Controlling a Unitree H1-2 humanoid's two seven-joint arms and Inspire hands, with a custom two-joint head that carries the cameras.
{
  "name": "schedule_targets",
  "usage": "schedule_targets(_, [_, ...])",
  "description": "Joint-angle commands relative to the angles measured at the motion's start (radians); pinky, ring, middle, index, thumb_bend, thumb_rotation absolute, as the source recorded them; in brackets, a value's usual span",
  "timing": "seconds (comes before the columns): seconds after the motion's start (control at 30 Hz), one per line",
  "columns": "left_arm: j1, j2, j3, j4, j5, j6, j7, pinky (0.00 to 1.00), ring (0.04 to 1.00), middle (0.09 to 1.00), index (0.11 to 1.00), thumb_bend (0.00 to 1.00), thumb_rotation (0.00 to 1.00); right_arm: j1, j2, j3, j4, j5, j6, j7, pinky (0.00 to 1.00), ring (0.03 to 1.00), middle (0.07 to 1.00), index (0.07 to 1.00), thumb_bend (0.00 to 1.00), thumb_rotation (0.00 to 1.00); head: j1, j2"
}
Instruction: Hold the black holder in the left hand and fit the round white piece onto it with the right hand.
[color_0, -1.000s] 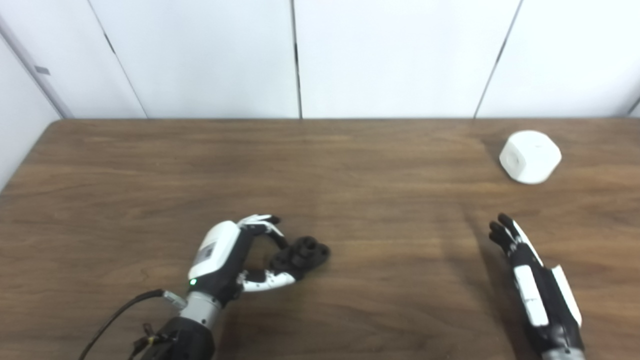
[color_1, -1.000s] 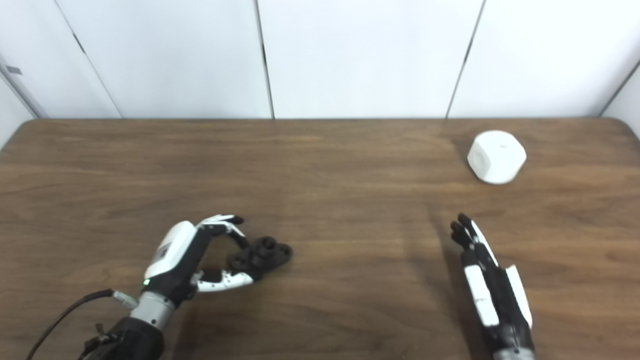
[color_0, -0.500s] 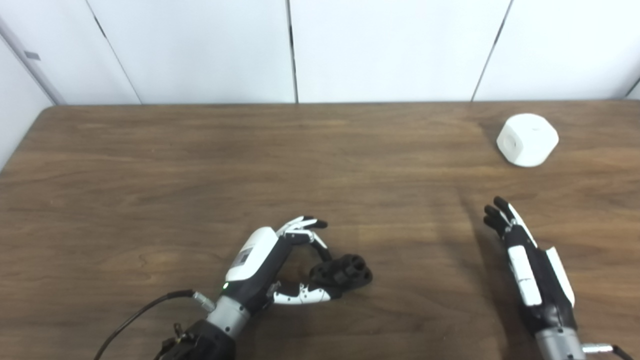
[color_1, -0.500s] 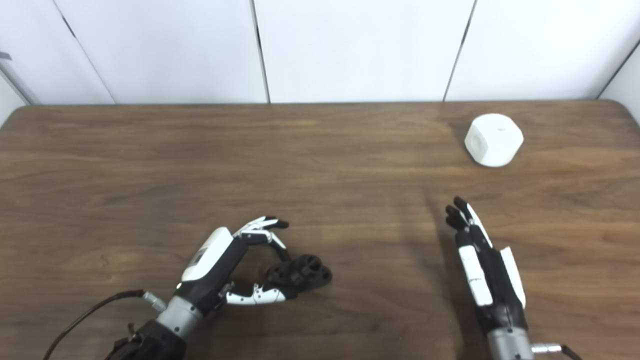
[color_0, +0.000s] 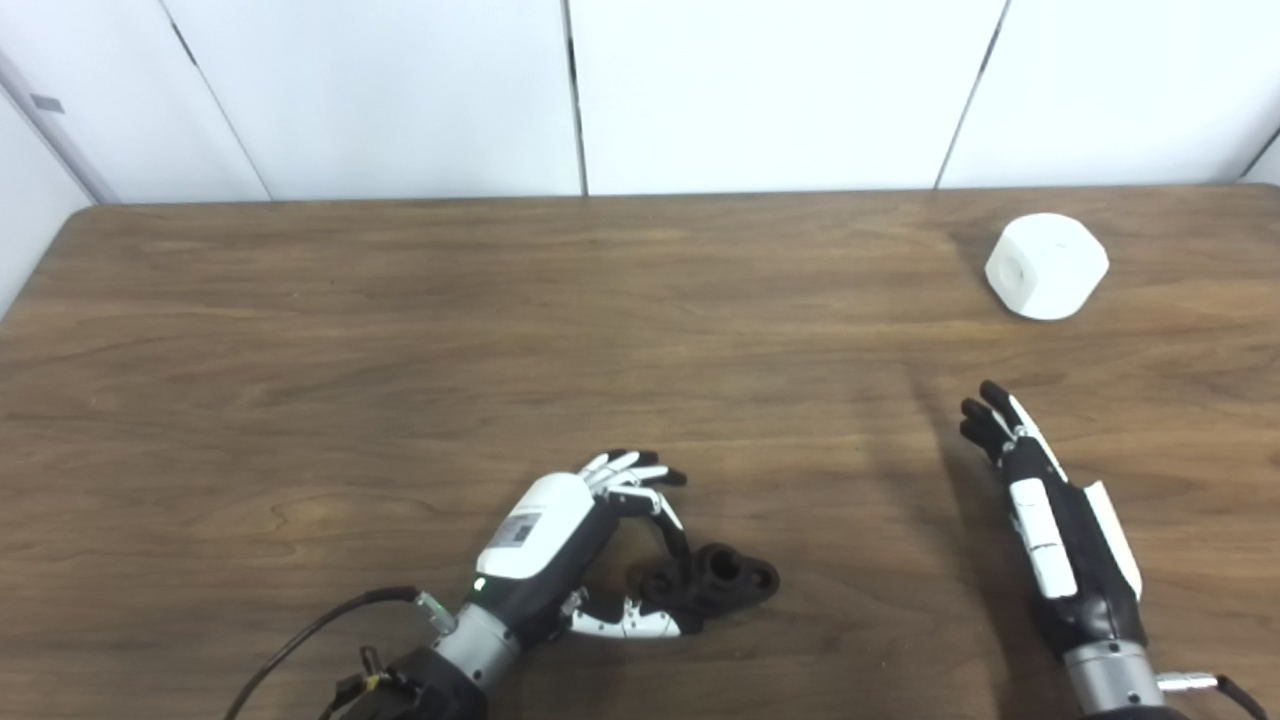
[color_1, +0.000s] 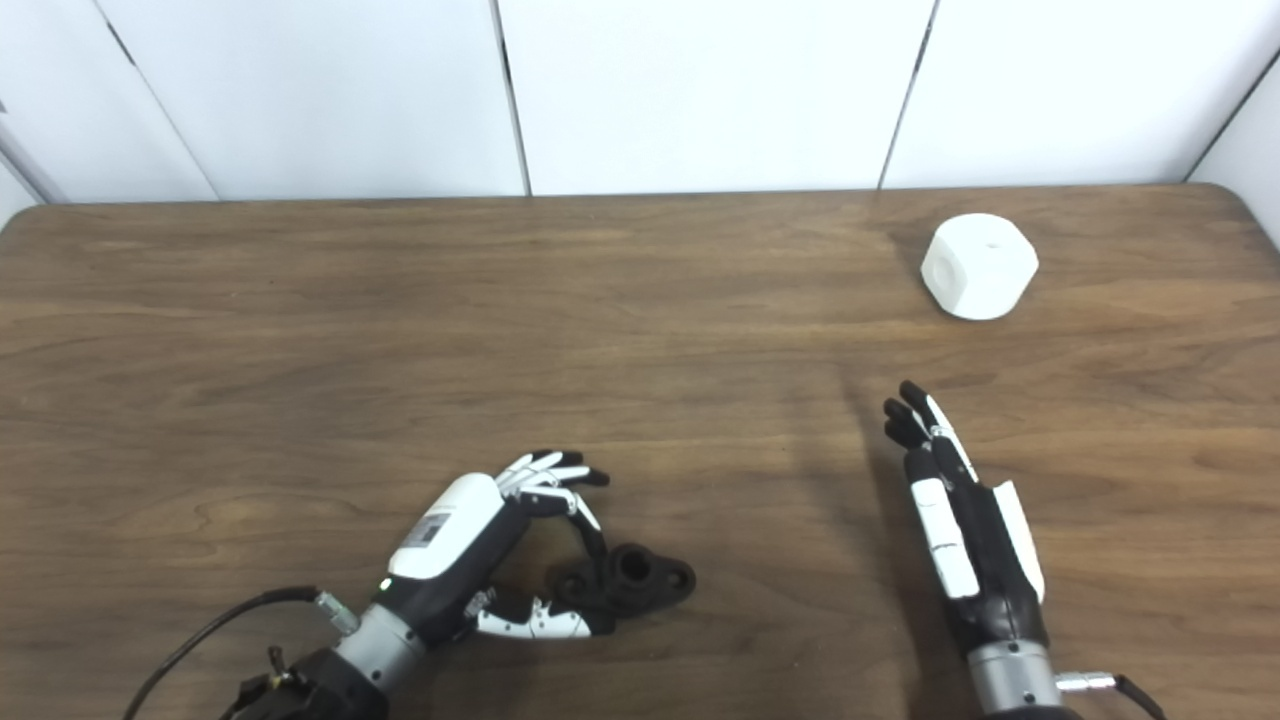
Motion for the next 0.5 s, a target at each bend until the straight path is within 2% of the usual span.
schedule_targets(0.0, [0.03, 0.035, 0.003, 0.049, 0.076, 0.066, -0.054, 0.96, 0.916, 0.828, 0.489, 0.51, 0.05, 0.003, 0.003, -0.001, -0.026, 0.013, -0.009, 0.005, 1.0, 0.914, 0.912, 0.944, 0.52, 1.0, -0.002, 0.001])
schedule_targets(0.27, [0.035, 0.03, -0.01, 0.045, 0.245, 0.042, -0.034, 0.94, 0.887, 0.803, 0.489, 0.52, 0.05, 0.009, -0.005, -0.006, -0.031, 0.027, -0.002, 0.008, 1.0, 0.922, 0.918, 0.945, 0.55, 1.0, -0.005, -0.001])
schedule_targets(0.47, [0.041, 0.02, -0.012, 0.05, 0.275, 0.027, -0.01, 0.95, 0.891, 0.805, 0.489, 0.52, 0.05, 0.016, -0.01, -0.012, -0.043, 0.034, 0.018, 0.009, 1.0, 0.921, 0.919, 0.946, 0.55, 1.0, -0.007, -0.007])
